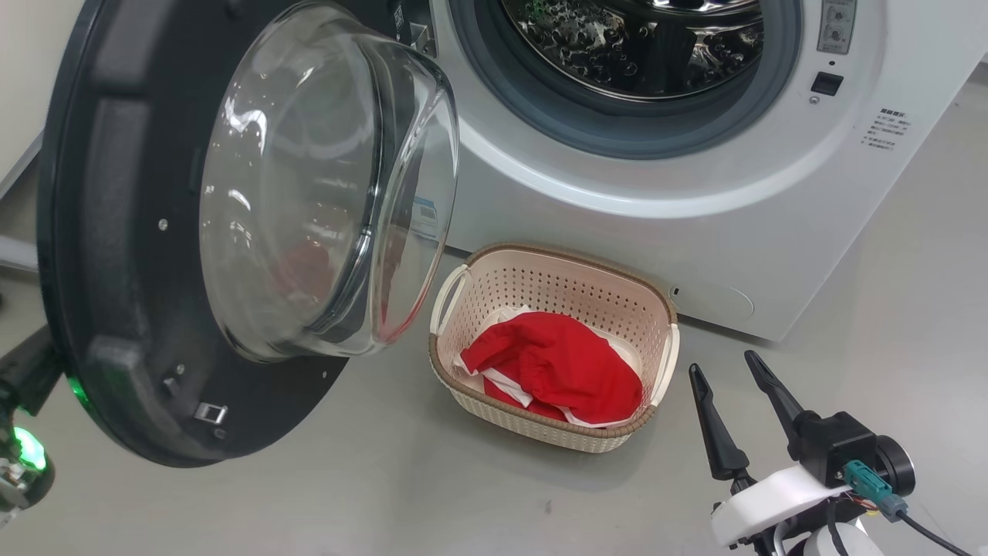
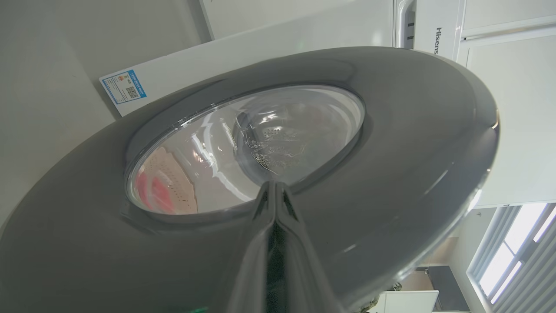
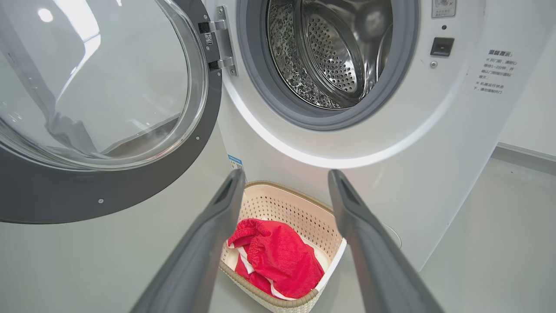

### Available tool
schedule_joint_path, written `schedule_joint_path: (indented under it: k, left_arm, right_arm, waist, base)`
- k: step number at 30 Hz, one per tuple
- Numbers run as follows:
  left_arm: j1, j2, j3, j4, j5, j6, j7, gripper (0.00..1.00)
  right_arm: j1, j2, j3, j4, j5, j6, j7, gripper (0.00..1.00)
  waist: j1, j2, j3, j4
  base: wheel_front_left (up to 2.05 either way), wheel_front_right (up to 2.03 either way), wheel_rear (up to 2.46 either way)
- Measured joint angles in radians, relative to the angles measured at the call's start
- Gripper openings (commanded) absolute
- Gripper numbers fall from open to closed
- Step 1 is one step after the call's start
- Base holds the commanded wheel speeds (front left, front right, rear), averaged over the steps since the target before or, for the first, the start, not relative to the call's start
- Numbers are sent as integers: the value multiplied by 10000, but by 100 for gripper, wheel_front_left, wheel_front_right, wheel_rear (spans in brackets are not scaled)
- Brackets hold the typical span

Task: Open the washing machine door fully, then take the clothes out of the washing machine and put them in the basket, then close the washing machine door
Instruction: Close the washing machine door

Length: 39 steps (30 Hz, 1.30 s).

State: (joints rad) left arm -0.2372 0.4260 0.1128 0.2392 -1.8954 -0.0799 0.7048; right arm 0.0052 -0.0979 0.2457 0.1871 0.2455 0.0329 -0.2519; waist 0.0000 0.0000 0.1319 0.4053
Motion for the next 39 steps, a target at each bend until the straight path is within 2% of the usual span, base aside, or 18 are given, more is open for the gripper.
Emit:
schedule_joint_path:
  k: [14, 39]
  left_arm:
    - [467, -219, -297, -832, -533, -228, 1149, 0]
    - [941, -817, -989, -2823, -746, -326, 2100, 0]
  right_arm:
    - [-74, 36, 123, -15, 0, 0, 0, 100]
    - [-559, 115, 161, -19, 36, 0, 0, 100]
  waist:
    - [0, 0, 73, -224]
    - [0, 0, 589, -1476]
  base:
    - [0, 0, 0]
    - [0, 0, 0]
